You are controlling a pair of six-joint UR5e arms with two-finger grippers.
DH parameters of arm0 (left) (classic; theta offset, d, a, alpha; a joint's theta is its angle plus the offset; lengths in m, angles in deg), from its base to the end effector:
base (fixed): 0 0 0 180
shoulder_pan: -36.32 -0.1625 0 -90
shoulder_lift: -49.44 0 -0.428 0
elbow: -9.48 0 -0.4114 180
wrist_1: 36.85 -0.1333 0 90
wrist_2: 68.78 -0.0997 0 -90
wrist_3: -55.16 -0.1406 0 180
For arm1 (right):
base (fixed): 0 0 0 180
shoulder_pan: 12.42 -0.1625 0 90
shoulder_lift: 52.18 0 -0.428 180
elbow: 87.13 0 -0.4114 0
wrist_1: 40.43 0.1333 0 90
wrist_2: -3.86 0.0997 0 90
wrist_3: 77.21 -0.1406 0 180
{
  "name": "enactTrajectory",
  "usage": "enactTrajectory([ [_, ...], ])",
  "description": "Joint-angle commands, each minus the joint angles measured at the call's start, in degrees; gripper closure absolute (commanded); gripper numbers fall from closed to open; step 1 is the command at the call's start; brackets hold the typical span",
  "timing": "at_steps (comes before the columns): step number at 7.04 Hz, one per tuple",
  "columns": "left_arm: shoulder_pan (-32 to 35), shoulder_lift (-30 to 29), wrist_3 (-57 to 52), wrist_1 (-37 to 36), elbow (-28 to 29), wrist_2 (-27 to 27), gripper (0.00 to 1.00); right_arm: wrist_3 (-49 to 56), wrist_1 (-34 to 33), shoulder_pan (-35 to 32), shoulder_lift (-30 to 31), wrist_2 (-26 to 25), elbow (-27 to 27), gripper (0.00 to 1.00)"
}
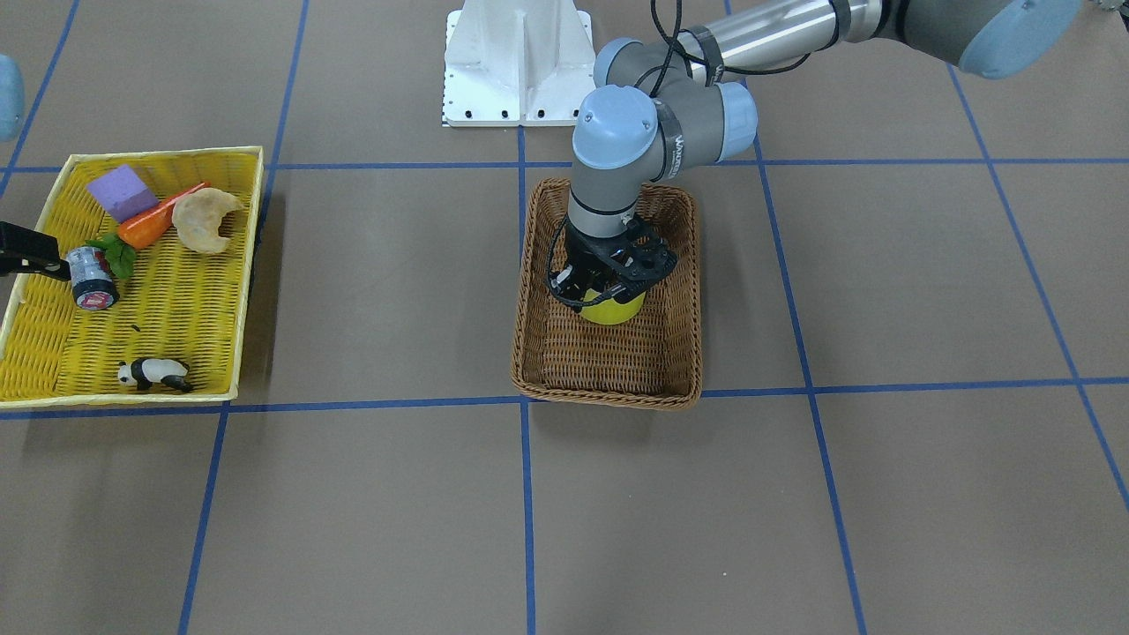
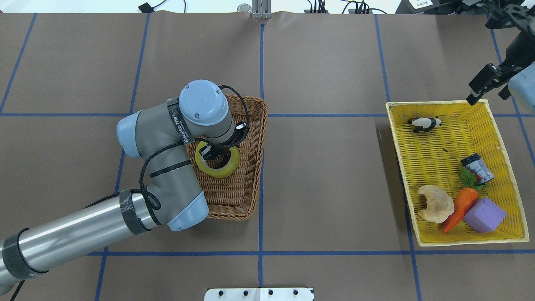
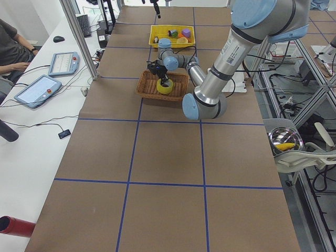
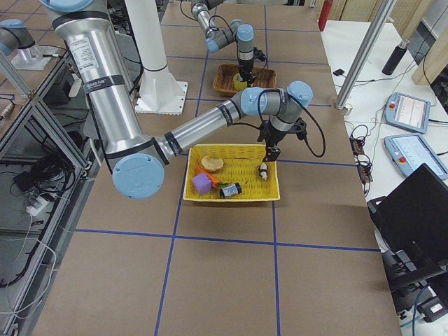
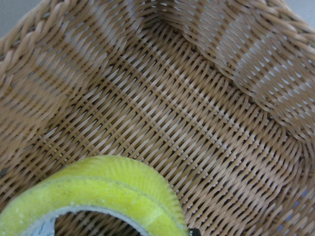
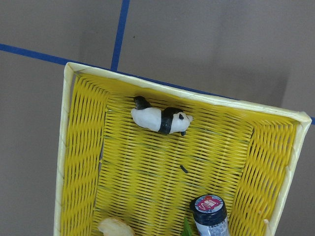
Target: Move tape to another basket
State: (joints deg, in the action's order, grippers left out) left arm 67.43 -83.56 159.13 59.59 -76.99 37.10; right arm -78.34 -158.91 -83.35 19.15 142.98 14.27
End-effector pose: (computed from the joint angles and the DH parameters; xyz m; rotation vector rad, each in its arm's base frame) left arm 0.6154 -0.4821 0.2365 -0.1430 0.8406 -0.6286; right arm -0.1690 -0.5714 0.4511 -0.1252 -0.8521 -0.3055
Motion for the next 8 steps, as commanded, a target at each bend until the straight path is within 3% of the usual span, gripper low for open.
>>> enactTrajectory([
  [1,0.0,-0.24,-0.96,-2.12,-1.24,0.12,0.03,-0.02,0.1,0.0,-0.05,0.36,-0.24,0.0],
  [2,0.09,-0.16,-0.96,-3.7,-2.73,0.12,0.03,-0.02,0.1,0.09,-0.05,0.44,-0.24,0.0],
  [4,3.49,0.46,-8.11,-15.94,-15.93,0.64,0.03,-0.02,0.1,0.0,-0.05,0.71,0.28,0.0],
  [5,5.6,5.51,-14.25,-19.41,-25.93,0.82,0.02,-0.02,0.1,0.0,0.03,0.54,1.15,0.0],
  [6,8.41,11.21,-24.41,-19.71,-32.04,0.82,0.02,-1.41,0.1,-0.09,-0.05,-1.21,2.21,0.0],
  [8,17.52,18.45,-48.36,-19.71,-32.89,0.65,0.03,-1.69,0.1,-1.13,-0.05,-4.82,3.18,0.0],
])
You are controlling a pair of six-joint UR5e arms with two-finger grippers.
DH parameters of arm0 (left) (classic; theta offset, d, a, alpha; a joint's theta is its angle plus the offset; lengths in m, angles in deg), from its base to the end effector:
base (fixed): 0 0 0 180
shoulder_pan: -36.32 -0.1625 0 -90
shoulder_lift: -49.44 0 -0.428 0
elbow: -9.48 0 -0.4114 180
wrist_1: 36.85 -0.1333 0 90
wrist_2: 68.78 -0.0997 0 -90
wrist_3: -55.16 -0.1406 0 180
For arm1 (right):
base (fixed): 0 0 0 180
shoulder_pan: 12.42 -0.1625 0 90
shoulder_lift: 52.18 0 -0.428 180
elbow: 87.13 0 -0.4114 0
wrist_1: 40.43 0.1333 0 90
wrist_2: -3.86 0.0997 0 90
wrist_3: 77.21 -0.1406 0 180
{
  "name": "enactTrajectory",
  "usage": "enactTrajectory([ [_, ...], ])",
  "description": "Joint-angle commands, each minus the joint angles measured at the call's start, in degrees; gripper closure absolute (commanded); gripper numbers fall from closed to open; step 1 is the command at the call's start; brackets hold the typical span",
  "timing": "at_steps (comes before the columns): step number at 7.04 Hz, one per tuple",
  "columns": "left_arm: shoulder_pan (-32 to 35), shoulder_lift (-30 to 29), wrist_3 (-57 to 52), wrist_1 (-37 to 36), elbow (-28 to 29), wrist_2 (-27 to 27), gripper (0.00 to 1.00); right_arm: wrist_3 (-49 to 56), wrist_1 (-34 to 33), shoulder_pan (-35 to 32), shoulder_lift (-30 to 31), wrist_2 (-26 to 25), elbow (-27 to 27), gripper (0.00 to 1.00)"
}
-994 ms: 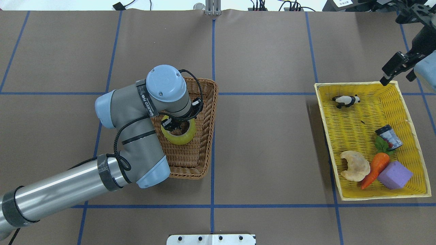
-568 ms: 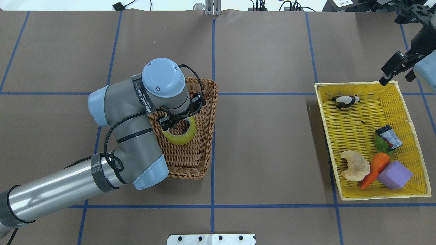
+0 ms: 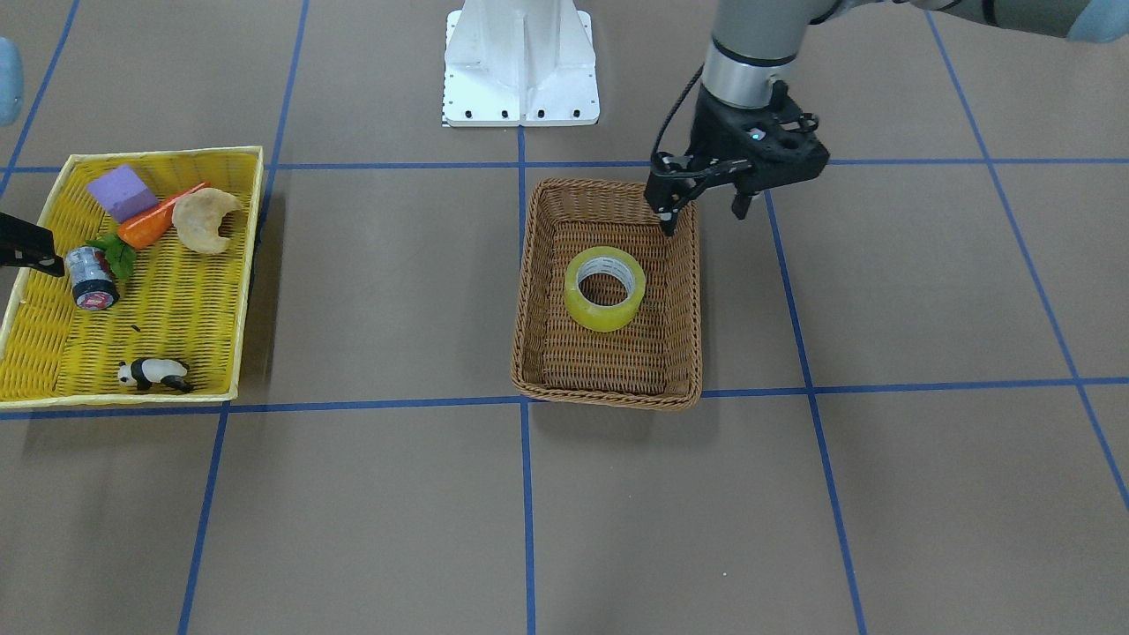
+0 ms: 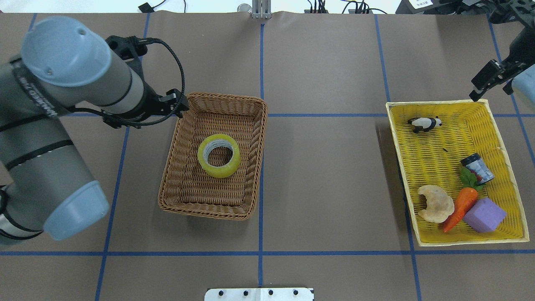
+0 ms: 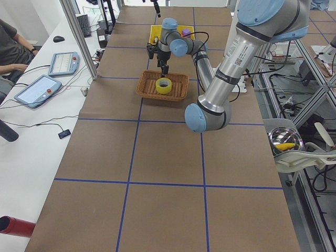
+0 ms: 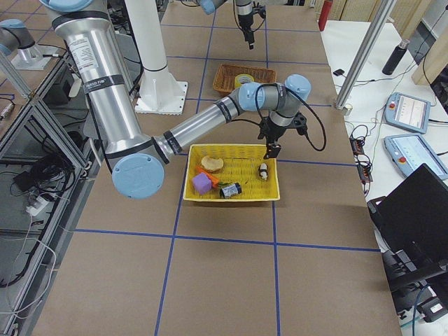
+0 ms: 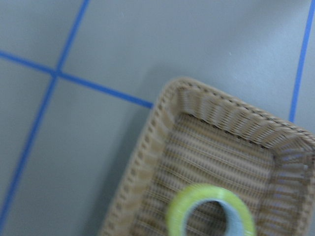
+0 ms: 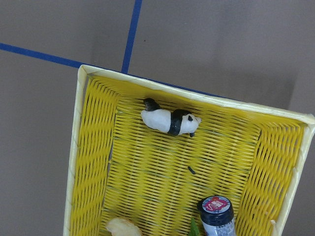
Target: Move tape to another basket
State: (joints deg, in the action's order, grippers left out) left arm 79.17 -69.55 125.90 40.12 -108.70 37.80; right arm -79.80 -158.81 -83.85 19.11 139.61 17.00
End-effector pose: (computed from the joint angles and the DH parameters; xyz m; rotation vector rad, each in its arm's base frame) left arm 0.3735 -0.4736 0.2185 0.1596 0.7994 -0.2773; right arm -0.1570 -0.5696 0.4348 -0.0744 -0.8011 -0.2948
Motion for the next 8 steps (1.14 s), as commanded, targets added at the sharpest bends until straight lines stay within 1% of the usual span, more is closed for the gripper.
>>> enactTrajectory([
  [1,12.89,7.33,-27.89,-0.24,0.48,1.43,0.02,-0.23,0.43,-1.16,-0.1,-1.37,0.54,0.0],
  [2,20.19,8.06,-40.55,0.19,5.11,8.93,0.02,-0.06,1.48,-1.78,0.07,-1.37,0.46,0.0],
  [3,26.35,8.24,-51.55,0.54,9.85,14.83,0.02,0.03,2.02,-2.66,0.25,-1.45,0.28,0.0],
  [4,31.02,10.76,-62.28,0.98,12.68,16.54,0.02,0.38,2.19,-3.62,0.77,-1.63,-0.07,0.0],
  [5,34.2,10.87,-68.21,2.73,16.19,18.04,0.02,0.56,2.11,-6.24,0.95,-2.15,-0.59,0.0],
  [6,35.8,11.05,-69.4,5.88,19.53,18.66,0.02,0.82,2.2,-8.79,2.69,-2.16,-0.6,0.0],
  [7,38.34,13.49,-72.37,8.78,22.35,20.41,0.02,4.39,4.89,-10.3,8.1,-2.24,-0.25,0.0],
  [8,38.54,15.95,-72.66,11.59,24.21,24.95,0.02,6.25,15.01,-10.66,15.82,-2.51,-0.68,0.0],
])
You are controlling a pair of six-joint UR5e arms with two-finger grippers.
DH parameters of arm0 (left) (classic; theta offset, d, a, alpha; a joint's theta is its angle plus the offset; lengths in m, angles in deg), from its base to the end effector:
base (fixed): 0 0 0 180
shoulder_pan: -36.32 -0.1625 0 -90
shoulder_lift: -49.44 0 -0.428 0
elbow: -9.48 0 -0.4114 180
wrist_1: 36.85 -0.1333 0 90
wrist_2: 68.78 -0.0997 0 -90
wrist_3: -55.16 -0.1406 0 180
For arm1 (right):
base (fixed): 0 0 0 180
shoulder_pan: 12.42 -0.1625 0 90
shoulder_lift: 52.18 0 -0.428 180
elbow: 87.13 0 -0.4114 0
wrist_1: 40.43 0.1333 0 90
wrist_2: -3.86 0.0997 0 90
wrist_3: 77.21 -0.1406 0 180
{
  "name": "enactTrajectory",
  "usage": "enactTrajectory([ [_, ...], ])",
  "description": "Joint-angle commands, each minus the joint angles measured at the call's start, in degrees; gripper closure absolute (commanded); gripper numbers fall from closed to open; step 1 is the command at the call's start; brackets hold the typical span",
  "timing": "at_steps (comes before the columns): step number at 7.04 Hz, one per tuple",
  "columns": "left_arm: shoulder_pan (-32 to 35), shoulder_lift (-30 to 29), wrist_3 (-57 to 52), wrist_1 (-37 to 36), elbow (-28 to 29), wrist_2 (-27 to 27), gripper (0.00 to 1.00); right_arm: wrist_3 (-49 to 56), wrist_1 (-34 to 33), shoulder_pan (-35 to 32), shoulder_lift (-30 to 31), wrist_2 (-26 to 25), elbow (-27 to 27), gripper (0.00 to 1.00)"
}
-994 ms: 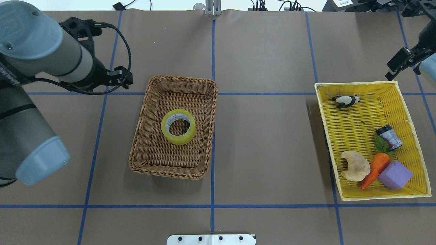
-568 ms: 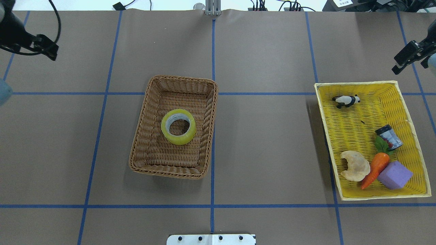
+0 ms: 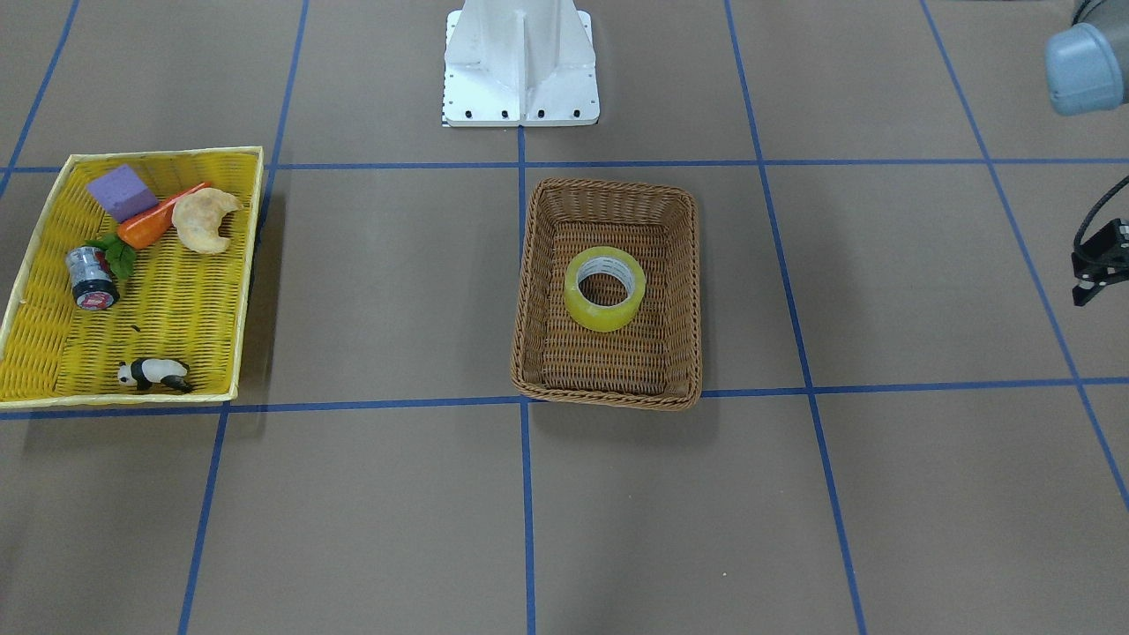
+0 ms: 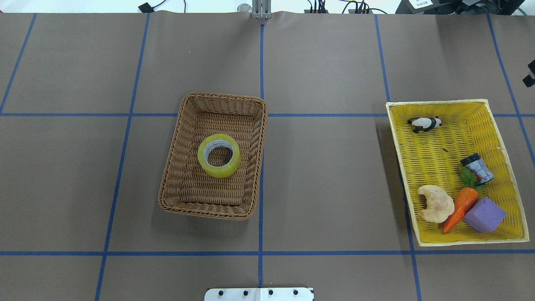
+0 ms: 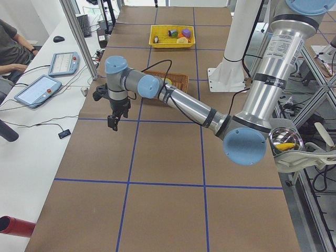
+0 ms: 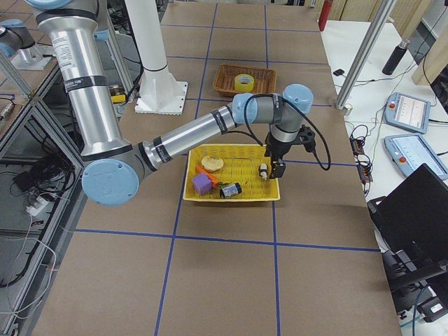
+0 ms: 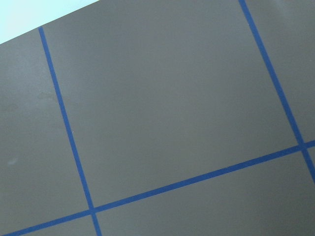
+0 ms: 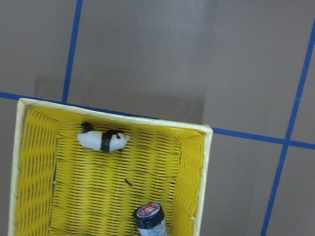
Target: Move tape to another basket
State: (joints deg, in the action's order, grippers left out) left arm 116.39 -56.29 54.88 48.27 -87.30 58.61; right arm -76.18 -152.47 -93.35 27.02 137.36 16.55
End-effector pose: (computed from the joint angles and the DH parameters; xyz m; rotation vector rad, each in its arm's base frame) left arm 0.0606 -0.6238 0.4932 0.2418 0.6719 0.2710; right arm -0.0520 -0.5573 0.5101 -0.0128 -0.7612 -0.1839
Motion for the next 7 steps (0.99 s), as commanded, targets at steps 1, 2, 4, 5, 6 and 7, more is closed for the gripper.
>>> enactTrajectory([
  [1,2.71,6.54,-1.13,9.31,3.44,4.27,0.02,2.4,19.65,-2.29,13.91,-0.61,-1.2,0.0],
  [2,6.12,7.28,0.35,11.02,5.62,4.27,0.02,2.13,24.29,-2.39,16.58,-0.52,-1.81,0.0],
  [4,7.29,6.76,0.63,11.65,10.27,7.87,0.02,2.92,24.68,-4.75,16.43,0.18,-0.87,0.0],
  [5,7.29,13.72,0.54,14.35,6.04,9.27,0.02,2.75,24.6,-4.76,15.82,-0.95,0.28,0.0],
  [6,7.29,16.14,0.98,18.55,4.69,9.98,0.02,2.31,24.6,-4.76,14.07,-2.18,0.38,0.0],
  [7,7.29,17.9,0.81,19.12,5.02,11.12,0.02,2.39,24.6,-4.68,14.4,-2.19,0.2,0.0],
])
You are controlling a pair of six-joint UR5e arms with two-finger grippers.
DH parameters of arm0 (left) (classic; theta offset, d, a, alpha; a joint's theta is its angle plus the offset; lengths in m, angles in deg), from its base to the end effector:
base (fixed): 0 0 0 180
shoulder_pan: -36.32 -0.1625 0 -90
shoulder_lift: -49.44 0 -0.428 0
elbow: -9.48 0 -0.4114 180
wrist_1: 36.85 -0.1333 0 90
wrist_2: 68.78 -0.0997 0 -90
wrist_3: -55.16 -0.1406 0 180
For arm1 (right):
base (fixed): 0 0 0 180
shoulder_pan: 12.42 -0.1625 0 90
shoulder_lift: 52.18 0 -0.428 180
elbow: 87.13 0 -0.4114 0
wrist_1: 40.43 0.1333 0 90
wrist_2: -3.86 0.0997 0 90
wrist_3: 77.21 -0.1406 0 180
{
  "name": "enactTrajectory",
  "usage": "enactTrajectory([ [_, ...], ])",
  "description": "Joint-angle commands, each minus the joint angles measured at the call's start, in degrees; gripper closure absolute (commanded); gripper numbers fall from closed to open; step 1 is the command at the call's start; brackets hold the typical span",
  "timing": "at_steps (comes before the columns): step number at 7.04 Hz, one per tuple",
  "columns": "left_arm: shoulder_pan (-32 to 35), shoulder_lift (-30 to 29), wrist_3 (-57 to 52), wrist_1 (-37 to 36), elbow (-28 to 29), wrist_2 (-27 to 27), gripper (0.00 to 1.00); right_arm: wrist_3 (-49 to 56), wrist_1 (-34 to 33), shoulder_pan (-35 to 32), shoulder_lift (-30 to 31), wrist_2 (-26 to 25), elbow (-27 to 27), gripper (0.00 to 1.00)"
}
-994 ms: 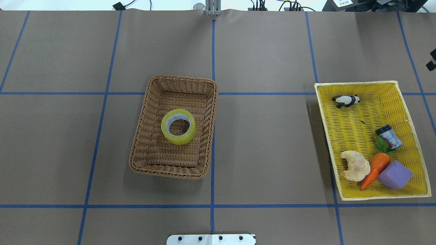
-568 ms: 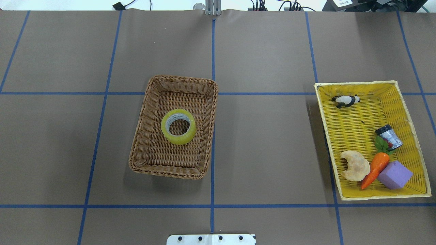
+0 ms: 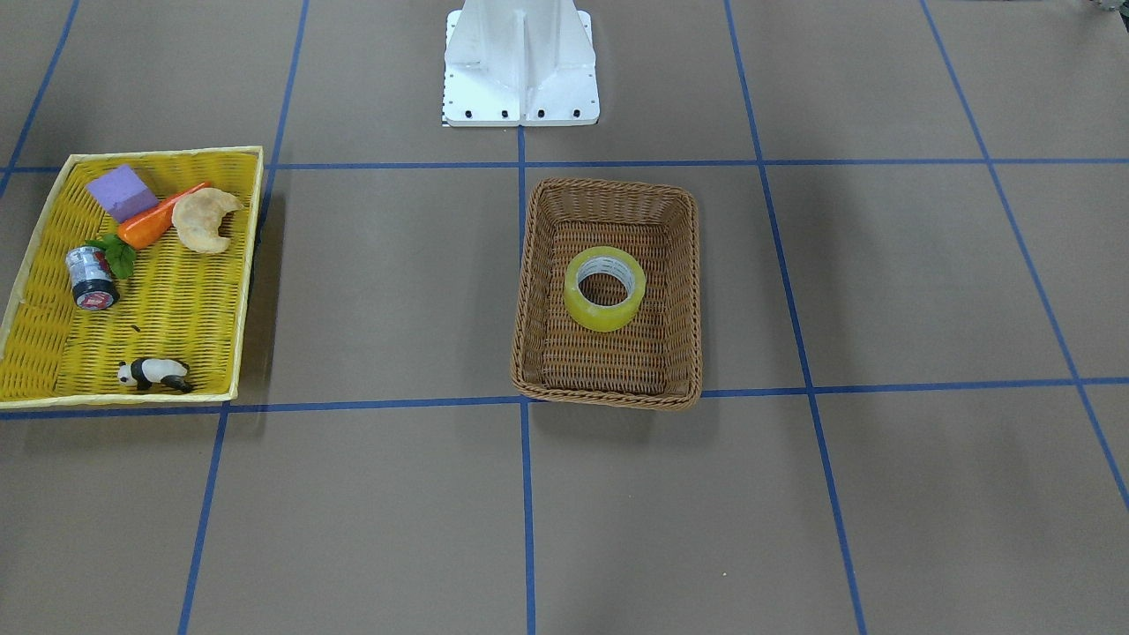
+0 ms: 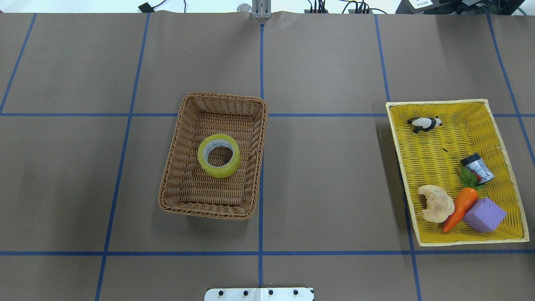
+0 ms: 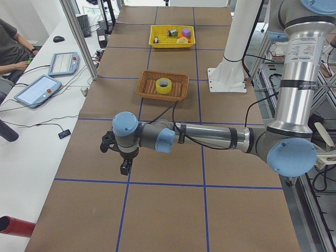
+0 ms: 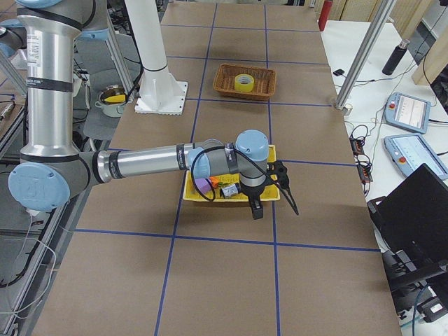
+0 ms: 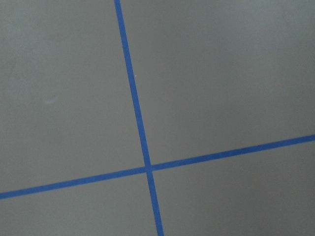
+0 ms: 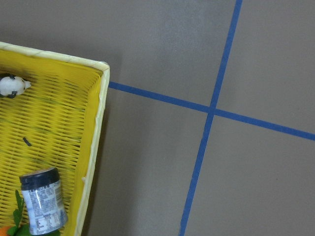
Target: Move tape to another basket
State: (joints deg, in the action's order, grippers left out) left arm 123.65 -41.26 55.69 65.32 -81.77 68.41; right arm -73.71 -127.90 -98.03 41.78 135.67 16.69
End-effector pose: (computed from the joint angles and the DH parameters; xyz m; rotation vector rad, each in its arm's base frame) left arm -0.0051 -0.5372 0.6448 0.2094 0.8258 0.1365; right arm 0.0015 -0.4972 0.6000 0.2012 -0.7296 -0.2100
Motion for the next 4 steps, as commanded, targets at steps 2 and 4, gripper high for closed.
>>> enactTrajectory([
  [2,0.03,1.76,1.22,0.67,-2.78,0.54,0.02,-0.24,0.11,0.0,-0.09,-0.16,-0.54,0.0],
  [4,0.12,2.19,4.48,-1.09,-3.31,0.18,0.02,-0.34,0.11,0.35,-0.7,-0.16,-1.07,0.0],
])
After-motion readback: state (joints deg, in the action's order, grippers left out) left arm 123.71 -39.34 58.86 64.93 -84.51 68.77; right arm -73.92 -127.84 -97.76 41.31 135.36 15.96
